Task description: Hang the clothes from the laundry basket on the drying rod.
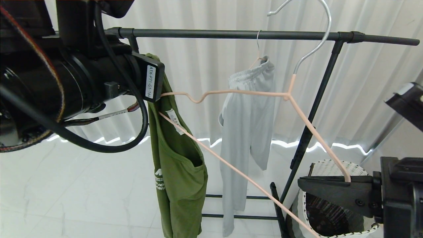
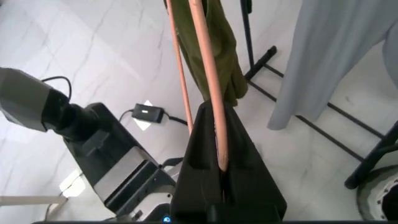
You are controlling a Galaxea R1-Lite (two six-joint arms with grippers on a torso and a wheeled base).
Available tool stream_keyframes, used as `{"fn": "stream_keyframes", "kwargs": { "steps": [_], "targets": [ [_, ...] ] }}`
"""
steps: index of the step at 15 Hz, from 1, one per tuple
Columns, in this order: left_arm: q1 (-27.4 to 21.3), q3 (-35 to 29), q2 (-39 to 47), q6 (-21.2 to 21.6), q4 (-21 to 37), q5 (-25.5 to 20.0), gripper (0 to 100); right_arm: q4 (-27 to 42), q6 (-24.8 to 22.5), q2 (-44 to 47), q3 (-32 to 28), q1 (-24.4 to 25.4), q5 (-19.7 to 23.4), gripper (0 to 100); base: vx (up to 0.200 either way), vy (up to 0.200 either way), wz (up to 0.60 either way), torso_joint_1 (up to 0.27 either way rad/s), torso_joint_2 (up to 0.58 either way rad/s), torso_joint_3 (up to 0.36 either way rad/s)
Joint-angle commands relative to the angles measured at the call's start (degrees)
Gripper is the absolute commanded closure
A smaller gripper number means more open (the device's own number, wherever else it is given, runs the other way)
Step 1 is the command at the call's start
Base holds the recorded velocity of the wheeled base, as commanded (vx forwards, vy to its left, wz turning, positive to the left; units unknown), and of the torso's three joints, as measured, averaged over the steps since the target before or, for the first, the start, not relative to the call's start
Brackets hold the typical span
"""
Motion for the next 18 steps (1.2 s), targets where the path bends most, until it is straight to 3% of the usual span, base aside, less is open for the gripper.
{"fn": "stream_keyframes", "kwargs": {
  "steps": [1,8,12,15,18],
  "targets": [
    [0.06,-0.06,0.07,0.05,-0.03,0.03,100,0.12,1.81,1.42,-0.82,-0.48,-0.39,100,0.0,0.0,0.0,0.0,0.0,0.0],
    [-0.02,0.38,-0.37,0.05,-0.03,0.2,100,0.04,4.09,2.65,-2.49,-6.2,-1.71,100,0.0,0.0,0.0,0.0,0.0,0.0],
    [-4.07,-0.06,-0.19,-2.06,-0.03,0.03,100,-0.05,5.23,4.23,-4.86,-6.9,-1.71,100,0.0,0.0,0.0,0.0,0.0,0.0],
    [-4.42,0.12,0.51,-3.29,-0.03,0.12,100,0.39,5.94,3.35,-5.39,-1.71,-1.62,100,0.0,0.0,0.0,0.0,0.0,0.0],
    [-4.42,-1.46,2.1,-4.08,-0.03,0.03,100,0.39,9.98,2.74,-5.12,4.18,-1.0,100,0.0,0.0,0.0,0.0,0.0,0.0]
  ]
}}
